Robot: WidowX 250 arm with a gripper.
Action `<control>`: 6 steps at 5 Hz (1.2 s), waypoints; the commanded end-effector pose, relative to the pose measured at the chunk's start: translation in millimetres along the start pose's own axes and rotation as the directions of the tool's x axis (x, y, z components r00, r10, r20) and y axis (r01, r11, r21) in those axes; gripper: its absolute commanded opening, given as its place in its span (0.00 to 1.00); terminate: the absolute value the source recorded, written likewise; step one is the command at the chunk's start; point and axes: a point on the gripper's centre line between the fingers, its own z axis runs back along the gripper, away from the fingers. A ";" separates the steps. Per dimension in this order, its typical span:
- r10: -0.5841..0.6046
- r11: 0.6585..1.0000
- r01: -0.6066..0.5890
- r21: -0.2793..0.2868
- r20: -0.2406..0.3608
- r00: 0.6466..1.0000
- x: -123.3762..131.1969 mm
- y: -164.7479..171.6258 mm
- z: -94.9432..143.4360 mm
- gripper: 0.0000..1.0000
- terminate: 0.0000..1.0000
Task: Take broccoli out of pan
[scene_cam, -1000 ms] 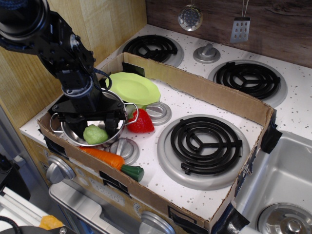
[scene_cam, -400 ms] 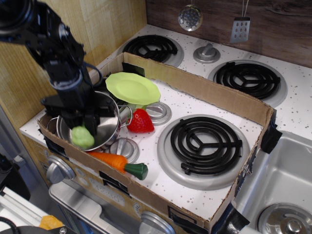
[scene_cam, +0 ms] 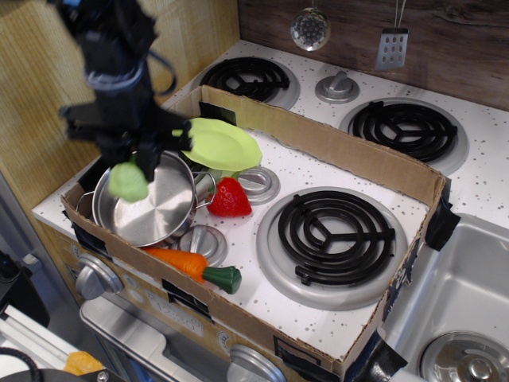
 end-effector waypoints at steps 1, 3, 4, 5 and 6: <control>0.000 1.000 0.000 -0.010 0.024 1.000 13.4 -55.4 21.6 0.00 0.00; -0.018 1.000 0.019 -0.020 0.044 0.999 49.9 -108.0 26.4 0.00 0.00; -0.031 0.999 0.036 -0.030 0.147 0.989 60.8 -124.0 17.1 0.00 0.00; -0.051 0.996 0.068 -0.060 0.254 0.966 77.4 -129.7 -2.8 0.00 0.00; -0.109 0.990 0.131 -0.046 0.326 0.939 90.2 -123.5 -16.8 0.00 0.00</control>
